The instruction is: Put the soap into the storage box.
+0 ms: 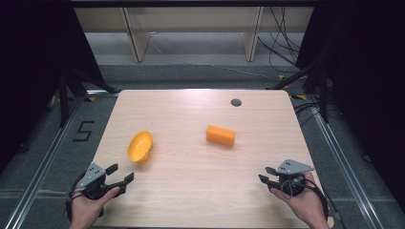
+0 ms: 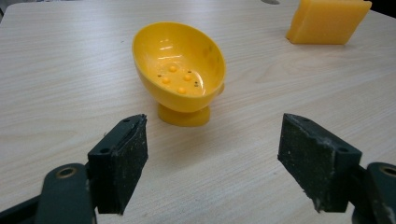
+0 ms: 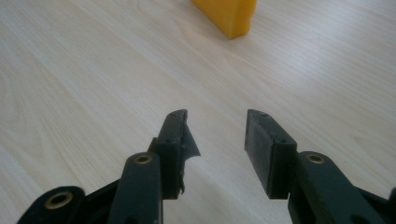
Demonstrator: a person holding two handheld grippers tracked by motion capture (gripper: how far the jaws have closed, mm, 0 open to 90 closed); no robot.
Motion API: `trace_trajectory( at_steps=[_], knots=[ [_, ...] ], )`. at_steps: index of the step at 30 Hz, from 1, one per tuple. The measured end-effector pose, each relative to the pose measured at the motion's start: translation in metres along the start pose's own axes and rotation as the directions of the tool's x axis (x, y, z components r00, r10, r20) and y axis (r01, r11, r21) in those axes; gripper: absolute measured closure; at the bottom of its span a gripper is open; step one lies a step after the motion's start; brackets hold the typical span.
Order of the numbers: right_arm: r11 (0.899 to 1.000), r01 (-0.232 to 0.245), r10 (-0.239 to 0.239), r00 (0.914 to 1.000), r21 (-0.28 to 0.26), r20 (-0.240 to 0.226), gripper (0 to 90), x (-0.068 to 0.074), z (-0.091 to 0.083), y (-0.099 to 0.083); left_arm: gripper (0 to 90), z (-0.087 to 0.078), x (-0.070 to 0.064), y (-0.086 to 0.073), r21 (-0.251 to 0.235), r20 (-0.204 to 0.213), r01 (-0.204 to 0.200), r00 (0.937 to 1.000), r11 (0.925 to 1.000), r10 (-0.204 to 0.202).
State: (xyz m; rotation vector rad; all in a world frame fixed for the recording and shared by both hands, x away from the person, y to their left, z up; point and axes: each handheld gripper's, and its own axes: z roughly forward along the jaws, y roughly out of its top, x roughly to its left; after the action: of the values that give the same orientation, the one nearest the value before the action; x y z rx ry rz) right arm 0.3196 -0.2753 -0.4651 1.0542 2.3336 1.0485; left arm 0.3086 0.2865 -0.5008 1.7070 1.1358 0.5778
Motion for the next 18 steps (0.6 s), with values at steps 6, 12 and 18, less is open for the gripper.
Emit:
trace_trajectory(
  at_steps=[6, 12, 18],
  knots=[
    [0.998, 0.064, -0.063, 0.9979, -0.005, 0.012, 50.5, -0.002, 0.01, 0.015, 24.2, 0.001, 0.0, 0.0, 0.009, -0.002, 0.012, 0.9999, 0.9999, -0.012],
    [0.996, 0.082, -0.081, 0.9967, 0.023, -0.007, 39.0, -0.015, 0.037, 0.042, 24.8, 0.002, 0.001, 0.0, 0.006, 0.01, 0.005, 0.9999, 1.0, -0.005],
    [0.996, 0.09, -0.09, 0.9957, 0.025, -0.023, 35.1, -0.021, 0.066, 0.067, 24.8, 0.002, 0.001, -0.001, 0.012, 0.004, 0.013, 0.9999, 0.9998, -0.013]
  ],
)
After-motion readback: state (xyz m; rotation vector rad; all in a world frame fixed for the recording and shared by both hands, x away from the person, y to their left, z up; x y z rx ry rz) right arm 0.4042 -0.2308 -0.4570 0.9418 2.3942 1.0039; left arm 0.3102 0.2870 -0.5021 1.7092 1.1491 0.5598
